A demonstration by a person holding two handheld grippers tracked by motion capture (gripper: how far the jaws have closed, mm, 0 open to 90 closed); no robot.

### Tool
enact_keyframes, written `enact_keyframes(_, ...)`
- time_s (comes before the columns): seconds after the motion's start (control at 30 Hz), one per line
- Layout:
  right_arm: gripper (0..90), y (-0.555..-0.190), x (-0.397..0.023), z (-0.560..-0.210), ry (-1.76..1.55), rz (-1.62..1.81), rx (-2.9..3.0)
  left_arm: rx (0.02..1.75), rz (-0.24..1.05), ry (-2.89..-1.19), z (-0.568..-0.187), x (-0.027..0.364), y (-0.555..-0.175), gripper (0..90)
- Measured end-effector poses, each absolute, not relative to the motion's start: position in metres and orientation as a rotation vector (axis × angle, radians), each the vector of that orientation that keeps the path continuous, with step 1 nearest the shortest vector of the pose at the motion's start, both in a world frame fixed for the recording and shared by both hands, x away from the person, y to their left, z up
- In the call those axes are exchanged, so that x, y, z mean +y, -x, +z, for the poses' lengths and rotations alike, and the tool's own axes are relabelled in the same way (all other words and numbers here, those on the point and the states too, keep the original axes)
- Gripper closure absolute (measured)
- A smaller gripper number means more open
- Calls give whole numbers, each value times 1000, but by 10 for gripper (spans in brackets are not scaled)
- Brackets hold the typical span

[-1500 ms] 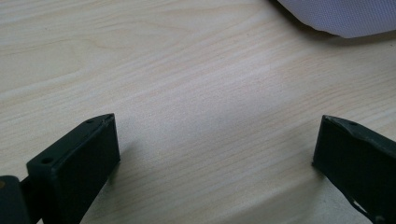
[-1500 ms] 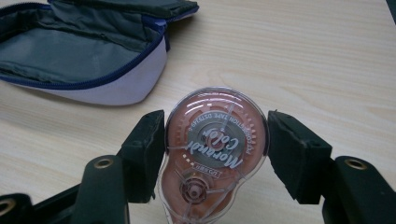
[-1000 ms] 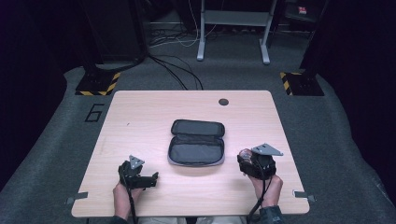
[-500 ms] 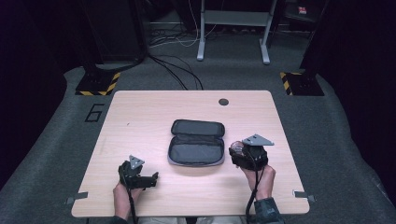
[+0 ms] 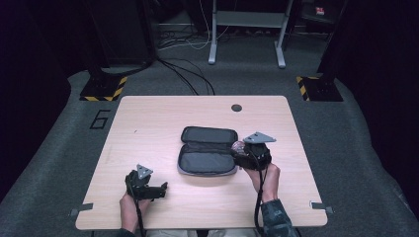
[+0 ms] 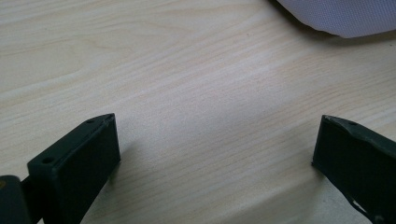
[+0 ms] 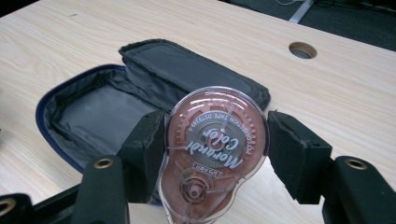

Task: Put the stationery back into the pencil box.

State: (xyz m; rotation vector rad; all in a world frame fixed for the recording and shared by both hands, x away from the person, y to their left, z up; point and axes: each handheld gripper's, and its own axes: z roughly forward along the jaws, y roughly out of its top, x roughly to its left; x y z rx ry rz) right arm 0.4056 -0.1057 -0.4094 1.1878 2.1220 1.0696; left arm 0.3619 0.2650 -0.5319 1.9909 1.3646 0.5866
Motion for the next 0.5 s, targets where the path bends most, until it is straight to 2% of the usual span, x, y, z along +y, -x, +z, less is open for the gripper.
enact_keyframes(0.5,386,-431,-70,-403,-1127,1097,2193,1363,586,-1992,-532,265,-362,6)
